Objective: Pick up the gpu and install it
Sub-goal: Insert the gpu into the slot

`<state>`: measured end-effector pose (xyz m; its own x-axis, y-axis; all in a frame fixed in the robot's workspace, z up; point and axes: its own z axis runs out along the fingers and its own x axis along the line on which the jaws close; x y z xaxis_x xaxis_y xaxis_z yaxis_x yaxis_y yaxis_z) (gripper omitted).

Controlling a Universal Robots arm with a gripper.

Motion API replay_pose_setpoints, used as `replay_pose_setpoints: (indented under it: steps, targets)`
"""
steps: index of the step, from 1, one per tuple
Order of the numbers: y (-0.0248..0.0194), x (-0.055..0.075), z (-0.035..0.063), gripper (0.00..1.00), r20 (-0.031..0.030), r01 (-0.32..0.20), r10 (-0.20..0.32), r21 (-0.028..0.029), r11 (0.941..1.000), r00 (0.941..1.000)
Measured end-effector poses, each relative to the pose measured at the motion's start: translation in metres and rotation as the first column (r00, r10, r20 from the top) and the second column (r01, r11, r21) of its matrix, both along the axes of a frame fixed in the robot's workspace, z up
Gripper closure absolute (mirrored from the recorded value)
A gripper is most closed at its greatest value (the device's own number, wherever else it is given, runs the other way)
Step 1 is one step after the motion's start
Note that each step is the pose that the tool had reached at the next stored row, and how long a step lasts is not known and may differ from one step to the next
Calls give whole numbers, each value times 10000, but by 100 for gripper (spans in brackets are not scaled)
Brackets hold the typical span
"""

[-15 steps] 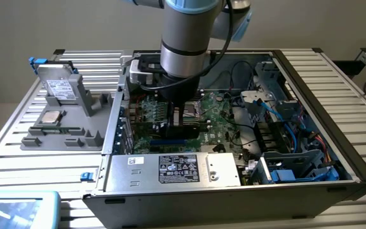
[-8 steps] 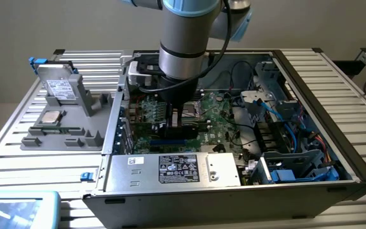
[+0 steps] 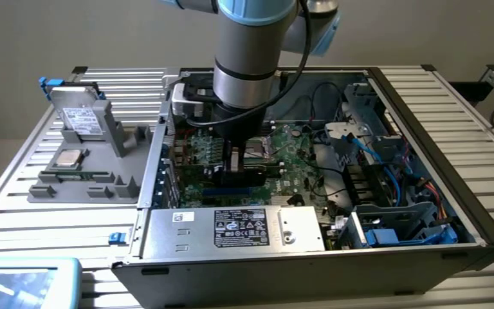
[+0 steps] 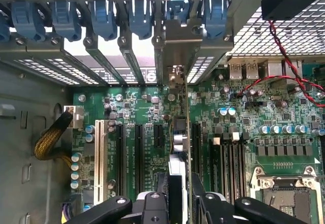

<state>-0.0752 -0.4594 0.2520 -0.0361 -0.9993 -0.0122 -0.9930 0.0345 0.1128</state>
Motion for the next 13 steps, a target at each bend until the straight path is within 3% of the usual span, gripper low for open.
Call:
replay_pose_setpoints:
  steps: [3, 10, 13]
  targets:
    - [0, -1, -5, 71, -41, -1, 1, 14, 10000, 10000]
    - [0, -1, -7, 71, -43, -1, 1, 22, 10000, 10000]
    - [14, -1, -9, 71, -44, 0, 0, 0, 10000, 10000]
